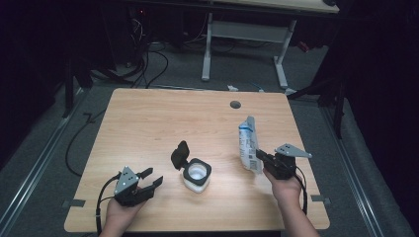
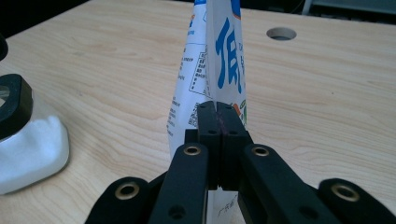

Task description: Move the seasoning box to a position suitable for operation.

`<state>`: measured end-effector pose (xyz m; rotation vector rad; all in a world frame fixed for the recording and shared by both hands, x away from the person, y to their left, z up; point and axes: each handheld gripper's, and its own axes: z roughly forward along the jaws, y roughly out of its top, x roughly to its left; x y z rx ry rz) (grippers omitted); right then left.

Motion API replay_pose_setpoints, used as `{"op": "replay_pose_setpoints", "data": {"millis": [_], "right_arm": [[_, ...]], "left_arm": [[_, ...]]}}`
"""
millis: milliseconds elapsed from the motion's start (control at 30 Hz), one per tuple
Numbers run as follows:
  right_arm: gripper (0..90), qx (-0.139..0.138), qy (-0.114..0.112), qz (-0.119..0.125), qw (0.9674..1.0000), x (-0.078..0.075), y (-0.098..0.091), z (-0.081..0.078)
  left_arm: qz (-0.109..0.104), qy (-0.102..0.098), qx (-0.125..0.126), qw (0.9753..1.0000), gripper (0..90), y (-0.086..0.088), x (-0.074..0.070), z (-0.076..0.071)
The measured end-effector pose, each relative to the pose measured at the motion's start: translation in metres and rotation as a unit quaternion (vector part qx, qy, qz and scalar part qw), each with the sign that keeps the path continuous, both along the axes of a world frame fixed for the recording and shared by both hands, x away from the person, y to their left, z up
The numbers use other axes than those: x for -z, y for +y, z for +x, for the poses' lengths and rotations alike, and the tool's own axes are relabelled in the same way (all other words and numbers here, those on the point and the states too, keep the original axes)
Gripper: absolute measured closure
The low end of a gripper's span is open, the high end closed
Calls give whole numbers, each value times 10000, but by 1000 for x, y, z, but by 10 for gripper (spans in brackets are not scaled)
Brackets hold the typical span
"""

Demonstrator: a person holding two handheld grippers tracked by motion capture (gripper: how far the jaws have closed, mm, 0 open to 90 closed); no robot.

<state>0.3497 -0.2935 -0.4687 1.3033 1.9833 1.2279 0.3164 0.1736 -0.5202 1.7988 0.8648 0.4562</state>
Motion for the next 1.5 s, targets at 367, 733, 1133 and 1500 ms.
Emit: {"op": "replay_pose_setpoints", "data": {"millis": [367,733,1133,1500], "right_arm": [[900,146,-436,186,9988,14,-4,0],[900,324,-671,334,9967,15,-5,15],[898,360,-706,172,9967,24,-6,20],[893,357,-621,98,9974,31,-12,5]], "left_arm": [[39,16,-2,10000,469,1,2,0],[21,23,-16,10000,469,0,2,0],[41,44,32,10000,468,1,3,0],[89,74,96,9999,466,-1,3,0]]}}
